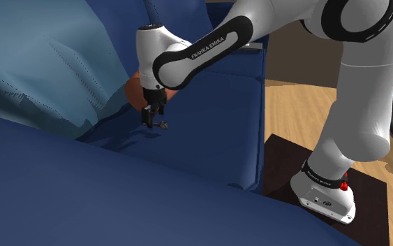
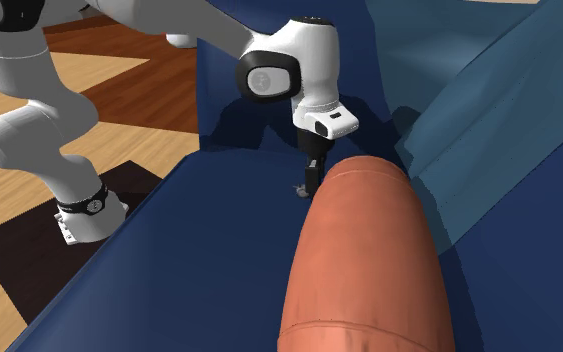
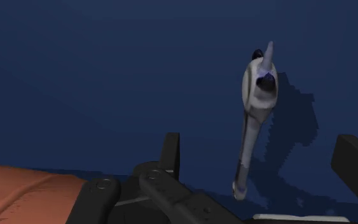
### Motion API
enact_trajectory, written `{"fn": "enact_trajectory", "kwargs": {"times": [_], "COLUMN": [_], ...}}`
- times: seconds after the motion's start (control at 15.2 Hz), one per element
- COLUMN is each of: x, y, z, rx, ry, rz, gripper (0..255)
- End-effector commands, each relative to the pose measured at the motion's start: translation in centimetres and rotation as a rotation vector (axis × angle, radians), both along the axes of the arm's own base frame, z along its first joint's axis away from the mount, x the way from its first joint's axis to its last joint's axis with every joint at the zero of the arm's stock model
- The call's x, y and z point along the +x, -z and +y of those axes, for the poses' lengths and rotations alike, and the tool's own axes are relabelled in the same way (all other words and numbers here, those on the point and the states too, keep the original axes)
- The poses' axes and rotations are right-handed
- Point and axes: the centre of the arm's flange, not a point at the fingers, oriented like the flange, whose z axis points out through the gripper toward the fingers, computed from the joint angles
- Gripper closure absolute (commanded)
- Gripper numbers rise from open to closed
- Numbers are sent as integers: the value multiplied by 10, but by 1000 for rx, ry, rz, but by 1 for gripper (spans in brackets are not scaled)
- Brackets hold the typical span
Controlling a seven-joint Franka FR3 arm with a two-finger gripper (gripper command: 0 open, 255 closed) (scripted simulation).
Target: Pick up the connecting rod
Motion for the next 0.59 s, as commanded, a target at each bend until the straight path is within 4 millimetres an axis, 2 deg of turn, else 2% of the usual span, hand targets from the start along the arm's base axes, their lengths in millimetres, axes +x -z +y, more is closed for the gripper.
{"fn": "enact_trajectory", "kwargs": {"times": [0.0, 0.26, 0.33, 0.53], "x": [0, 0, 0, 0], "y": [11, 24, 24, 23], "z": [1, 1, 1, 1], "rx": [0, 0, 0, 0], "ry": [0, 0, 0, 0], "rz": [-1, -1, -1, -1], "gripper": [0, 0, 255, 255]}}
